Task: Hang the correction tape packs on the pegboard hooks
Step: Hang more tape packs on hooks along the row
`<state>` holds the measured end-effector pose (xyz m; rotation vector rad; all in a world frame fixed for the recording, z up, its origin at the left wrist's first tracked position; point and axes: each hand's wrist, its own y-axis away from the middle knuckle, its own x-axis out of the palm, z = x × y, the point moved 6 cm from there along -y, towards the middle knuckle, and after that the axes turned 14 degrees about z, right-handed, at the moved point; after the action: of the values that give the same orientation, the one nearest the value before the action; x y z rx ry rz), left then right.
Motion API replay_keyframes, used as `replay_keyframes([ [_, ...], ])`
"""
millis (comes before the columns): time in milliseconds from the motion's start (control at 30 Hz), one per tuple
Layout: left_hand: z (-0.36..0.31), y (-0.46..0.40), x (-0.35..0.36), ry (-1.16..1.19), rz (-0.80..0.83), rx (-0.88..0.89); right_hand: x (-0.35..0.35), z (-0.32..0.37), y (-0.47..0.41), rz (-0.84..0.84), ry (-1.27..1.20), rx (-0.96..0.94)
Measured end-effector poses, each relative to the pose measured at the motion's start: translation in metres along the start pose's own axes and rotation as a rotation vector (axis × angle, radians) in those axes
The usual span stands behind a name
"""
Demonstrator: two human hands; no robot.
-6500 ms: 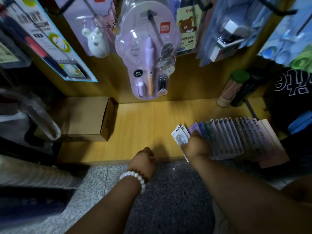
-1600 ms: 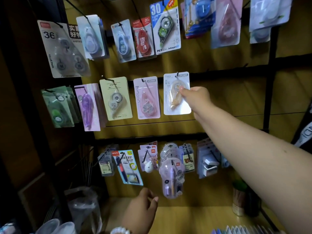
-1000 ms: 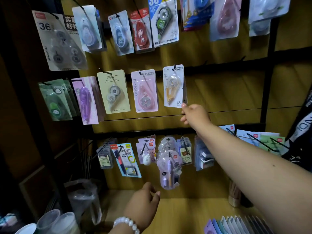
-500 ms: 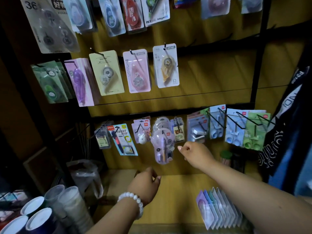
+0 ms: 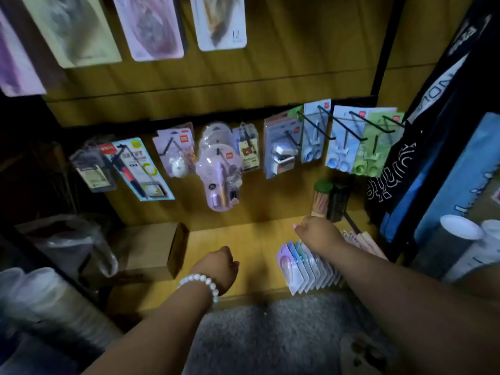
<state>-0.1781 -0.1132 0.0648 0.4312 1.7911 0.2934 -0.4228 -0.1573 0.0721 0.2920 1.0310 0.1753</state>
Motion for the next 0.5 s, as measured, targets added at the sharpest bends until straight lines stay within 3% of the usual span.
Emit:
replay_keyframes([
  [500, 0.01, -0.097, 0.079, -0.034, 0.236, -0.051, 0.093, -0.069, -0.079, 0.179, -0.008, 0.175],
])
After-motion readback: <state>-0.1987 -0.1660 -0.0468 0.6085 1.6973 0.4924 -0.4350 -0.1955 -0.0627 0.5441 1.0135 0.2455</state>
